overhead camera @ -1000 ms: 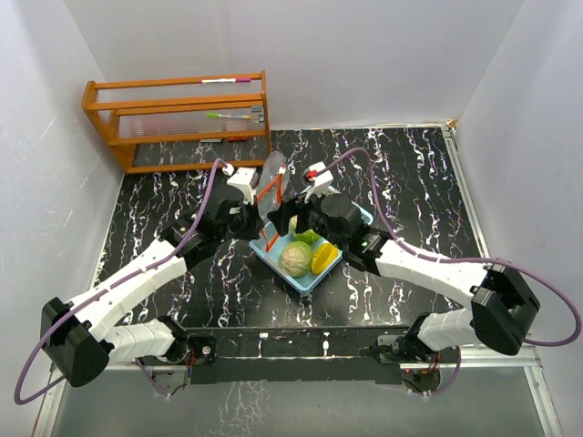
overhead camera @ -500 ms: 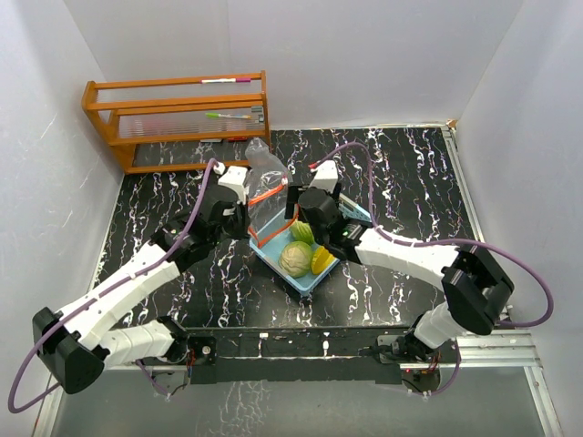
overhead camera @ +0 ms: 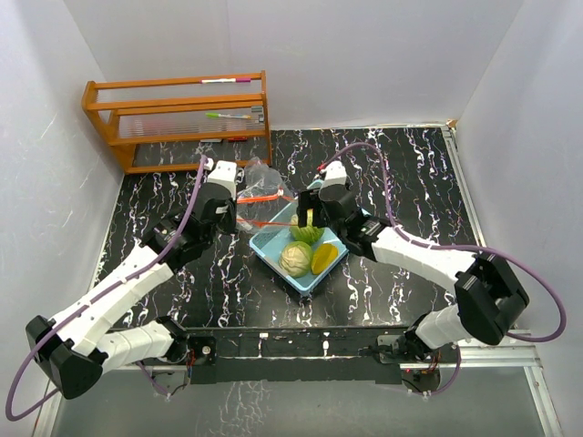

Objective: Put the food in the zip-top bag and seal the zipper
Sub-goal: Open the zipper of the food storage bag, then pick up the fake vegetable from the bin.

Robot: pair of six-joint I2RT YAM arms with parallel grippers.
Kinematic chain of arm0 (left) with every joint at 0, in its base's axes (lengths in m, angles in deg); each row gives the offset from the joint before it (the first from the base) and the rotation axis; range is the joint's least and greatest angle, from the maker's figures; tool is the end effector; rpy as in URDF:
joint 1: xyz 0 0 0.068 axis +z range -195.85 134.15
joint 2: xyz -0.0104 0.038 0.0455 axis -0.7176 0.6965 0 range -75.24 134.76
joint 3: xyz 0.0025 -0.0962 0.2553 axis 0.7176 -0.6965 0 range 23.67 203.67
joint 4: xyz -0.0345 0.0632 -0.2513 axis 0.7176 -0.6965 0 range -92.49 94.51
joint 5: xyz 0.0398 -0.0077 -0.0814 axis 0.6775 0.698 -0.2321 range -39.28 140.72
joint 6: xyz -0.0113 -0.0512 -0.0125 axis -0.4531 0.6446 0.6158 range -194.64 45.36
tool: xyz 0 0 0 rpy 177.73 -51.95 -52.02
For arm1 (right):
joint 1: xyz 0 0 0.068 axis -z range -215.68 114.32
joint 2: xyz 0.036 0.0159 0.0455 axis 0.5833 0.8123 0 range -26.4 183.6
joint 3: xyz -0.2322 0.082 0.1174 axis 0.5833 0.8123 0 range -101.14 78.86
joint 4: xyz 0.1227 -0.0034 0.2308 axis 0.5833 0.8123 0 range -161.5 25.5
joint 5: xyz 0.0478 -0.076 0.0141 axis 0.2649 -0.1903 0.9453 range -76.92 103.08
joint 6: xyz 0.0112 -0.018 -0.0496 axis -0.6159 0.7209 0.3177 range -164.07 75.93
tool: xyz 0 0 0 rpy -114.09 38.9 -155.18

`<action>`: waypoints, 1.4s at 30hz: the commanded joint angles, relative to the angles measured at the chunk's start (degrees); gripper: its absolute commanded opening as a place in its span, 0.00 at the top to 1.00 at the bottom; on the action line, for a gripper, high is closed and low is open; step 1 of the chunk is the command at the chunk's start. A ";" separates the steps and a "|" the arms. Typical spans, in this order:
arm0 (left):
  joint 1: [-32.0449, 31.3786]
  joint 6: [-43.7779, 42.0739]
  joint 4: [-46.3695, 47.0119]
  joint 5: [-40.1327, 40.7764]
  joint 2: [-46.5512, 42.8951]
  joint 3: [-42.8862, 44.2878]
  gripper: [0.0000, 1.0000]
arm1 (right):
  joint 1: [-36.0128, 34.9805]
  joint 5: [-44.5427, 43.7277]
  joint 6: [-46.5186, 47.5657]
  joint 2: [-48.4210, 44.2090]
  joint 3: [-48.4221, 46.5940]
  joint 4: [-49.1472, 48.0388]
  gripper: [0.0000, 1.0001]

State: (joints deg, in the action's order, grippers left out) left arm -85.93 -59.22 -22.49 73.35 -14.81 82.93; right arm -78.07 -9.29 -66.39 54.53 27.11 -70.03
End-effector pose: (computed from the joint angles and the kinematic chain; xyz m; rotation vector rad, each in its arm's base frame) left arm 0.1848 -0.1377 0.3476 0.1941 2.0183 -0.2047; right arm 0.2407 0.2013 0.2526 -0.1302 2.0698 0.2842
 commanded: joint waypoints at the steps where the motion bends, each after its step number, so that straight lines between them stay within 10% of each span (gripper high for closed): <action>1: 1.40 -1.54 -1.42 5.55 0.70 1.21 1.00 | 1.57 24.92 11.92 -2.03 -1.72 -3.29 0.19; 11: 1.48 -0.60 2.36 2.72 5.66 0.13 1.00 | 1.53 37.83 12.14 -14.17 5.26 -10.86 0.05; 42: 1.75 -0.59 2.92 0.30 6.55 -0.46 1.00 | -8.85 13.01 -0.46 3.17 6.26 6.85 0.12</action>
State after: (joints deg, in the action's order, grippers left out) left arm -84.57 -59.66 -20.68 74.01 -7.93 82.82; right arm -85.59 10.88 -62.00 53.96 34.61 -66.92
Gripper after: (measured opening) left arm 0.009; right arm 0.884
